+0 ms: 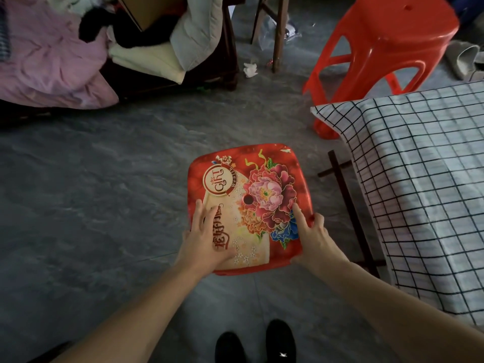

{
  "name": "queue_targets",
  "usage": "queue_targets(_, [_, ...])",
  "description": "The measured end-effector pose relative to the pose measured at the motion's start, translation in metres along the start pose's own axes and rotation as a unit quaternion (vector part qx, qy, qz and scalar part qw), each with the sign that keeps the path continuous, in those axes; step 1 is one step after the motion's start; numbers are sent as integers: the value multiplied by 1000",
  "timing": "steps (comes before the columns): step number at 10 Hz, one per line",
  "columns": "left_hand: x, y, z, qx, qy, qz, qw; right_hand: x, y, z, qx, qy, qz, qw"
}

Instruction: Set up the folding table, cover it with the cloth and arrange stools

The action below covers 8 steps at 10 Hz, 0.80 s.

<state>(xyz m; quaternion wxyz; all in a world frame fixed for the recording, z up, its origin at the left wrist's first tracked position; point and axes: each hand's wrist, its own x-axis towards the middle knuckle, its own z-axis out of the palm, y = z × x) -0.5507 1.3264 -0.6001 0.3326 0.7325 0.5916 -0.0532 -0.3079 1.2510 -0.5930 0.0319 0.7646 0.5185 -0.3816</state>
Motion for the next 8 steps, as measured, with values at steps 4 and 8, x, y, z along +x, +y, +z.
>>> queue_targets(4, [-18,-10,10,-21,16,-20,999,-11,-2,10,-16,-11,-5,1000])
queue_targets(8, [-28,24,-34,133,-20,-9,991,-33,-13,-9,23,16,-15,999])
